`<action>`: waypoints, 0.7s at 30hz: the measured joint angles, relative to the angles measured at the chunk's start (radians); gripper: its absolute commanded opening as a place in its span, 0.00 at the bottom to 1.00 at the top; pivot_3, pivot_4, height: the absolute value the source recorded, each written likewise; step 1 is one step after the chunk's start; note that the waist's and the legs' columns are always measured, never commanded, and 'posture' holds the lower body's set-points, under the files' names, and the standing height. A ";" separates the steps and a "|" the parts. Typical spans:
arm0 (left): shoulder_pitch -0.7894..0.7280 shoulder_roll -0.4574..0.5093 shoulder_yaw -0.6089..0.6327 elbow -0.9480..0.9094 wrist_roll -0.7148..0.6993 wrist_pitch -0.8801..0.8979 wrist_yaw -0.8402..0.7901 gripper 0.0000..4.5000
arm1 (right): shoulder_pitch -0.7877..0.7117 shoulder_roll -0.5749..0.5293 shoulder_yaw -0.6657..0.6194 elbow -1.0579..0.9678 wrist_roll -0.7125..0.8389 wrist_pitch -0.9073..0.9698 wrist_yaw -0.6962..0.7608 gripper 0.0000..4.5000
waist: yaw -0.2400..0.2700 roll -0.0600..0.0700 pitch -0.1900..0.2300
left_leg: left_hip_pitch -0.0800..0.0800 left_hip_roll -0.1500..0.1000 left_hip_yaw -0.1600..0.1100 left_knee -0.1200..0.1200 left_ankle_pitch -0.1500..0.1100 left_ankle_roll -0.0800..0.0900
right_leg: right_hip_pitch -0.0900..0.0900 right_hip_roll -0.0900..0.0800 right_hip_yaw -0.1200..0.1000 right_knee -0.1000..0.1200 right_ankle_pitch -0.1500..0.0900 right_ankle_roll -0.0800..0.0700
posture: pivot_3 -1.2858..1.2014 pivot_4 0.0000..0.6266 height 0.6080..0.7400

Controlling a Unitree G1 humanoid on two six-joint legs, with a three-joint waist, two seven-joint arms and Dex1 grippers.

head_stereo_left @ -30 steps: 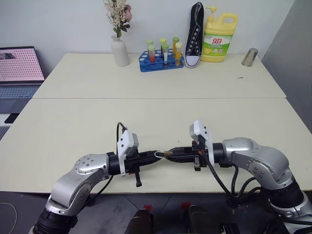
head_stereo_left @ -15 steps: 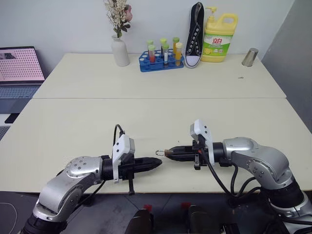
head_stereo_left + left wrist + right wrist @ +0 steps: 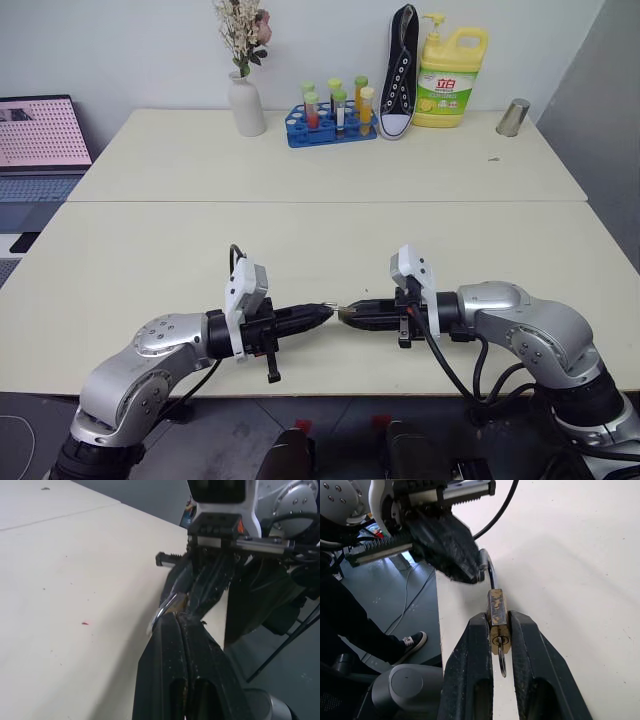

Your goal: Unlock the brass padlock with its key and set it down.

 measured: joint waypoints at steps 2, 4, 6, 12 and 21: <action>0.000 0.000 0.000 0.000 -0.008 0.008 0.004 0.00 | 0.000 0.000 0.000 0.000 0.000 0.000 0.001 0.03 | 0.000 0.000 0.000 | 0.000 0.000 0.000 0.000 0.000 0.000 | 0.000 0.000 0.000 0.000 0.000 0.000 | 0.52 0.24 1.00; 0.000 0.000 0.001 0.000 -0.009 0.012 0.008 0.00 | 0.000 0.000 0.001 0.000 0.000 -0.001 0.003 0.03 | 0.000 0.000 0.000 | 0.000 0.000 0.000 0.000 0.000 0.000 | 0.000 0.000 0.000 0.000 0.000 0.000 | 0.52 0.24 1.00; 0.000 0.001 0.000 -0.001 -0.006 0.012 0.008 0.00 | 0.000 0.000 0.003 0.001 -0.001 -0.001 0.004 0.03 | 0.000 0.000 0.000 | 0.000 0.000 0.000 0.000 0.000 0.000 | 0.000 0.000 0.000 0.000 0.000 0.000 | 0.52 0.24 1.00; 0.041 0.080 -0.021 -0.015 0.173 -0.136 -0.033 0.00 | 0.000 0.000 0.003 0.009 -0.001 0.000 0.004 0.03 | -0.001 0.000 0.000 | 0.000 0.000 0.001 -0.001 0.000 0.000 | 0.000 0.000 0.000 0.000 0.000 0.000 | 0.52 0.24 1.00; 0.109 0.131 -0.085 0.340 0.681 -1.071 -0.100 0.47 | -0.064 0.041 0.025 0.116 0.010 0.090 -0.002 0.03 | 0.004 0.001 0.000 | -0.001 0.000 0.001 -0.001 0.000 0.000 | -0.001 -0.001 0.000 -0.003 0.000 -0.002 | 0.52 0.24 1.00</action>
